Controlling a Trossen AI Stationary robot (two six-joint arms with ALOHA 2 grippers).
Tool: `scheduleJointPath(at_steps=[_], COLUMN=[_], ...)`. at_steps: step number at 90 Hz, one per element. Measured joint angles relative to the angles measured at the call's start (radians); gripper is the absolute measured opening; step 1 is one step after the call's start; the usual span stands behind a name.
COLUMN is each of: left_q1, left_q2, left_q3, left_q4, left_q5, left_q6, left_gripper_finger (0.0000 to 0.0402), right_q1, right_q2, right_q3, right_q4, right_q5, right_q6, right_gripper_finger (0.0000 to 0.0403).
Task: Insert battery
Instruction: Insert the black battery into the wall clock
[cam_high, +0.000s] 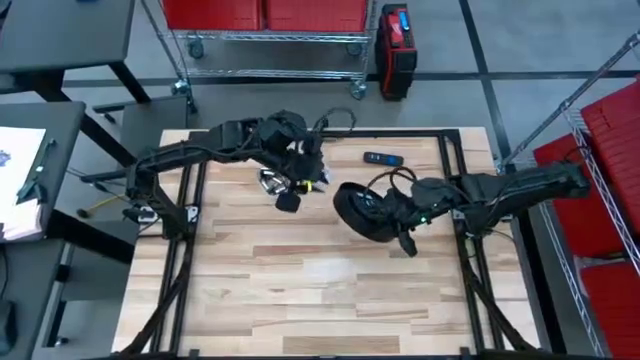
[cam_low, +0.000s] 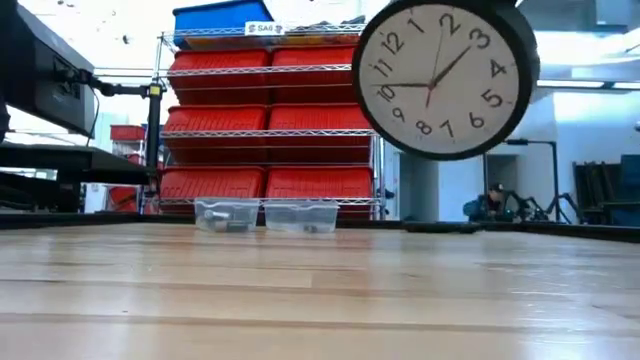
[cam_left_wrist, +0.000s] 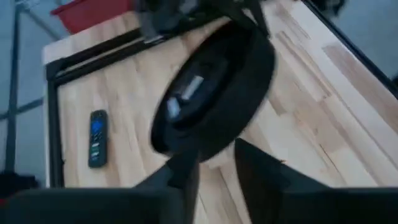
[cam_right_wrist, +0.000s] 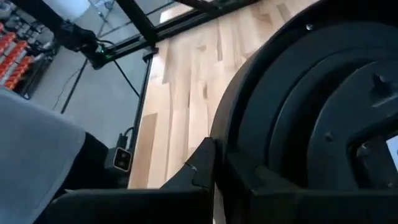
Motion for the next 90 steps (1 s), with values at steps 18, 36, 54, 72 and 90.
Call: scheduleJointPath(at_steps=[18, 36, 54, 72, 90], left_q1=[-0.053, -0.082, -0.095, -0.099, -0.103], left_q2=[0.047, 0.082, 0.118, 0.167, 0.205], left_q3=[-0.001, -0.001, -0.001, -0.001, -0.001], left_q4=[0.088, 0.11, 0.124, 0.114, 0.125], left_q5=[-0.005, -0.049, -0.083, -0.116, -0.152], left_q6=[0.142, 0.209, 0.236, 0.24, 0.238], left_gripper_finger=[0.0226, 0.0269, 0.0272, 0.0272, 0.0272], right_q1=[-0.005, -0.004, -0.004, -0.004, -0.004], right_q2=[0.005, 0.003, 0.003, 0.002, 0.002], right_q3=[0.0, 0.0, 0.0, 0.0, 0.0], right_q4=[0.014, 0.052, 0.058, 0.062, 0.095], right_q5=[-0.007, -0.011, -0.027, -0.028, -0.032], right_q6=[0.014, 0.027, 0.045, 0.051, 0.052], right_gripper_finger=[0.0, 0.0, 0.0, 0.0, 0.0])
